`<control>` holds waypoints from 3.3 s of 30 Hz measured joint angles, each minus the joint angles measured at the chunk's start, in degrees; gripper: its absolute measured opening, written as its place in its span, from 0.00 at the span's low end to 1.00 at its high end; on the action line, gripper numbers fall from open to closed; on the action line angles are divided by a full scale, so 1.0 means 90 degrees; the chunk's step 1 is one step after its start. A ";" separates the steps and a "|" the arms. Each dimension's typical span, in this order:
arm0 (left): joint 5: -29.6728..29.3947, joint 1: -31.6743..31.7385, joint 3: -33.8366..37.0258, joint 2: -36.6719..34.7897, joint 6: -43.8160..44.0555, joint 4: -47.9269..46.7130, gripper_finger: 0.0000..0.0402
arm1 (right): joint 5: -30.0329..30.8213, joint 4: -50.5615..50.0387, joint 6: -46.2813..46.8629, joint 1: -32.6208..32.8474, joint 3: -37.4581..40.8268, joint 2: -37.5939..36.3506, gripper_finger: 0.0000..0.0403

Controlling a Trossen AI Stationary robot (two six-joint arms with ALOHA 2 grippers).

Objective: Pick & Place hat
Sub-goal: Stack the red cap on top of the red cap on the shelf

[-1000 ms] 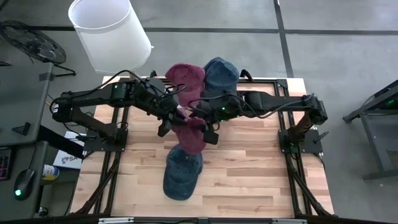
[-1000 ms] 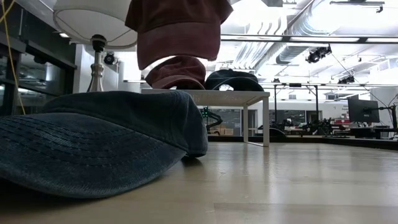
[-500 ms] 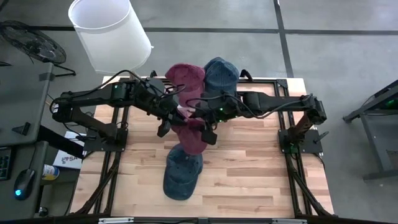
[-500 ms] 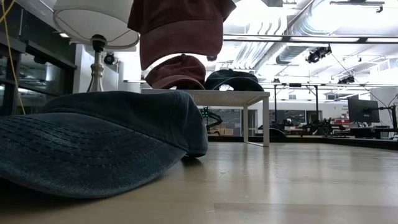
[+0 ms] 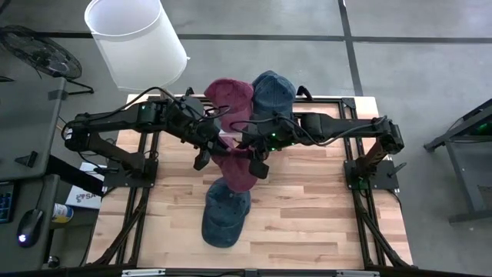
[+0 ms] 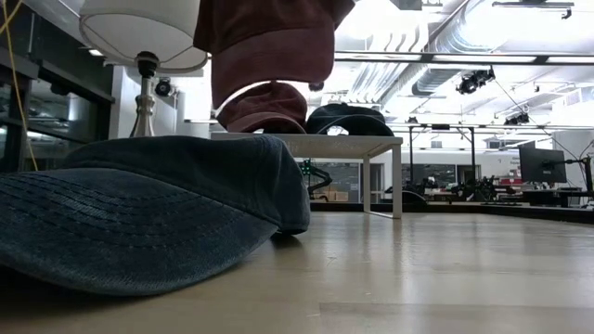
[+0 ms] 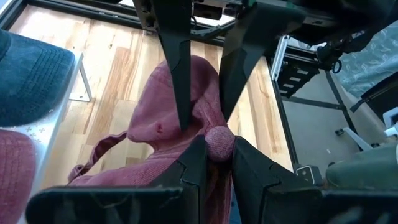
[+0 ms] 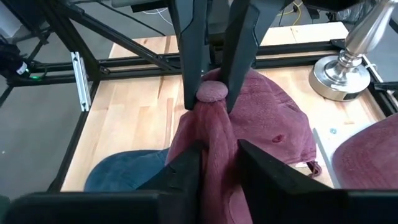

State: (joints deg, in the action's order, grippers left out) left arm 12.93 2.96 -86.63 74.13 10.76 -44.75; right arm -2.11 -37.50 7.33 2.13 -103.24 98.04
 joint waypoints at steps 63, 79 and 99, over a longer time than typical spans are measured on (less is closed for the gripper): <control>-0.2063 0.0002 0.0005 -0.0477 -0.0661 0.0209 0.41 | -0.3234 0.0587 -0.0643 -0.0821 0.0002 -0.1143 0.00; -0.2387 0.0002 0.0002 -0.0410 -0.0524 0.0172 0.41 | -0.3264 0.0069 -0.0721 -0.1209 0.0000 -0.1608 0.00; -0.1360 0.0005 0.0002 -0.0332 -0.0667 0.1686 0.41 | -0.3313 -0.0044 -0.1099 -0.1022 0.0002 -0.1171 0.00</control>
State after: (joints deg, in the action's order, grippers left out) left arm 0.69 3.01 -86.61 71.14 4.75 -29.57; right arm -31.92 -37.89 -2.56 -7.07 -103.23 87.50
